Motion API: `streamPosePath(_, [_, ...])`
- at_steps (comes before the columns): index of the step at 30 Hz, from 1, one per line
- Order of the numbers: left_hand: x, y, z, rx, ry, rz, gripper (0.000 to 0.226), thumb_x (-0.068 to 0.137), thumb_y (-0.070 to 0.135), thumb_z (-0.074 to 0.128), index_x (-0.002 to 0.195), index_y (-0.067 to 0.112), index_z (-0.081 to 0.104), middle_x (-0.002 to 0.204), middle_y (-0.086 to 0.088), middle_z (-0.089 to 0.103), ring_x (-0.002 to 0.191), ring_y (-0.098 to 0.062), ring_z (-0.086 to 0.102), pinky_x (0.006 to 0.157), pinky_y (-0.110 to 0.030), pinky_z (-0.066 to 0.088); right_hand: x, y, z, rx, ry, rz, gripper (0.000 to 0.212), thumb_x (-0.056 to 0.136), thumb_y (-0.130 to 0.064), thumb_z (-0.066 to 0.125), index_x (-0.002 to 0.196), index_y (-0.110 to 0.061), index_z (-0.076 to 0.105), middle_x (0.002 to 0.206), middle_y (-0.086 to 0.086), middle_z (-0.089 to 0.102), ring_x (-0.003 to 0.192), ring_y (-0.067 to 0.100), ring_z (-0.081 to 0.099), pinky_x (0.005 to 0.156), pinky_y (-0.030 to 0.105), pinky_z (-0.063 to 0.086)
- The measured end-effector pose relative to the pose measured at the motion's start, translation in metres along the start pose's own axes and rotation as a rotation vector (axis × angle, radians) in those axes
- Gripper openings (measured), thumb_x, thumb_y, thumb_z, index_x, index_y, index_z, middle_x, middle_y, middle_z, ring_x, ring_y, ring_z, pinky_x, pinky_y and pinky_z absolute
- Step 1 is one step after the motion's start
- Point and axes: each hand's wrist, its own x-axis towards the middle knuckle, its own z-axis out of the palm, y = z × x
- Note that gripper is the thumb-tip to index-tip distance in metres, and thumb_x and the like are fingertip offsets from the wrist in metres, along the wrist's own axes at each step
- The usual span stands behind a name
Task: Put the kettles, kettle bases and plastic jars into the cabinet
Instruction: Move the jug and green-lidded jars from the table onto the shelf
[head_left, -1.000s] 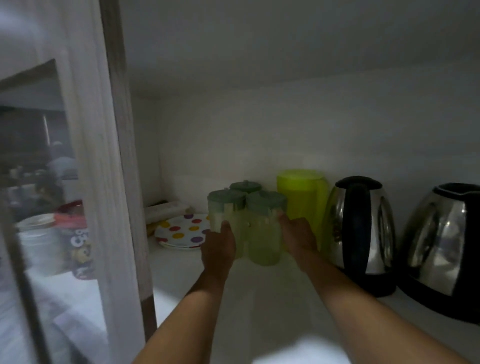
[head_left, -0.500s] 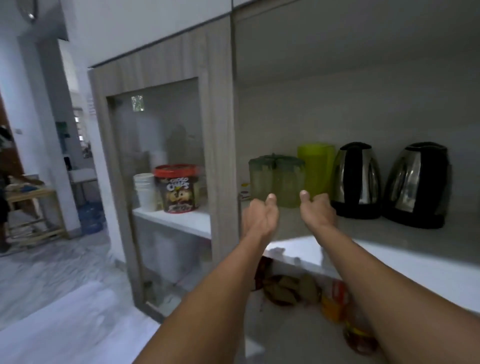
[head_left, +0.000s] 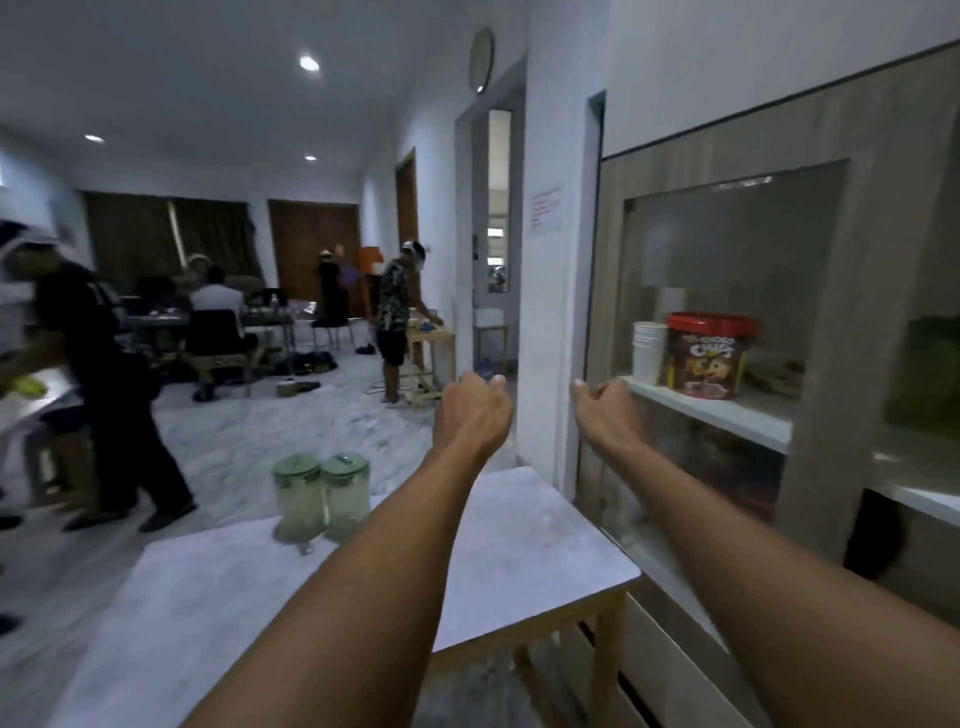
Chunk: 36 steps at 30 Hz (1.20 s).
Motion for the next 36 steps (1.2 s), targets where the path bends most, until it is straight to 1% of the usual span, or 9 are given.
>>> streamPosePath(6, [0.014,-0.121,-0.089,0.129,0.188,-0.275,0.044,0.1,0.037,0.04,0.118,0.002,0.058,0.124,-0.022,0.06,0.112,-0.039,0.055,0.082,-0.037,0.041,-0.043,-0.054,0.137,-0.028,-0.34,-0.124,0.061,0.098,-0.05,0.044,0.139,-0.005,0.041,0.141,0.02,0.052,0.127,0.039,0.051,0.099,0.041,0.041])
streamPosePath(9, [0.025,-0.175,-0.107,0.152,0.227,-0.381,0.045,0.098,0.038,0.04,0.112,0.001,0.061,0.115,-0.019,0.064,0.103,-0.037,0.059,0.07,-0.033,0.036,-0.056,-0.056,0.195,-0.042,-0.463,-0.17,0.058,0.098,-0.049,0.044,0.136,-0.005,0.041,0.14,0.019,0.053,0.125,0.038,0.051,0.096,0.041,0.042])
streamPosePath(14, [0.054,-0.247,-0.098,0.154,0.21,-0.526,0.045,0.095,0.039,0.04,0.106,0.002,0.062,0.107,-0.017,0.066,0.095,-0.035,0.061,0.065,-0.032,0.037,-0.047,-0.036,0.278,-0.109,-0.576,-0.153,0.055,0.098,-0.047,0.045,0.134,-0.005,0.041,0.138,0.018,0.054,0.125,0.038,0.052,0.095,0.041,0.042])
streamPosePath(18, [0.095,-0.3,-0.068,0.145,0.11,-0.583,0.03,0.094,0.032,0.044,0.091,0.006,0.059,0.101,-0.015,0.067,0.082,-0.03,0.057,0.054,-0.029,0.031,-0.01,-0.014,0.342,-0.164,-0.622,-0.107,0.052,0.098,-0.044,0.046,0.132,-0.005,0.043,0.135,0.018,0.055,0.122,0.037,0.053,0.093,0.04,0.043])
streamPosePath(20, [0.124,-0.328,-0.048,0.141,0.081,-0.609,0.028,0.094,0.03,0.047,0.092,0.006,0.061,0.102,-0.016,0.068,0.088,-0.033,0.062,0.06,-0.029,0.036,0.014,-0.002,0.377,-0.192,-0.627,-0.074,0.049,0.099,-0.042,0.047,0.131,-0.005,0.044,0.134,0.018,0.056,0.121,0.037,0.054,0.092,0.039,0.043])
streamPosePath(26, [0.21,-0.386,0.005,0.126,0.07,-0.733,0.035,0.094,0.02,0.049,0.127,0.008,0.053,0.12,-0.016,0.063,0.11,-0.035,0.059,0.077,-0.032,0.042,0.08,0.027,0.471,-0.246,-0.66,0.028,0.05,0.095,-0.04,0.056,0.13,-0.006,0.043,0.132,0.016,0.057,0.12,0.036,0.056,0.09,0.039,0.045])
streamPosePath(31, [0.264,-0.427,0.036,0.074,0.071,-0.845,0.051,0.09,0.026,0.063,0.132,0.004,0.045,0.129,-0.017,0.059,0.118,-0.037,0.057,0.091,-0.038,0.046,0.108,0.038,0.53,-0.222,-0.68,0.077,0.061,0.086,-0.043,0.067,0.13,-0.009,0.042,0.129,0.013,0.057,0.119,0.036,0.057,0.09,0.039,0.046])
streamPosePath(34, [0.284,-0.446,0.049,0.025,0.057,-0.897,0.063,0.085,0.032,0.069,0.133,0.001,0.041,0.126,-0.017,0.06,0.114,-0.038,0.06,0.091,-0.041,0.049,0.112,0.042,0.552,-0.232,-0.659,0.107,0.048,0.089,-0.039,0.061,0.124,-0.009,0.046,0.126,0.013,0.059,0.116,0.035,0.057,0.088,0.038,0.045])
streamPosePath(36, [0.293,-0.456,0.054,0.015,0.052,-0.903,0.056,0.084,0.033,0.068,0.128,0.003,0.049,0.123,-0.016,0.063,0.112,-0.038,0.06,0.089,-0.039,0.05,0.114,0.043,0.559,-0.231,-0.647,0.122,0.039,0.092,-0.034,0.056,0.121,-0.009,0.05,0.123,0.014,0.061,0.115,0.035,0.058,0.089,0.037,0.045])
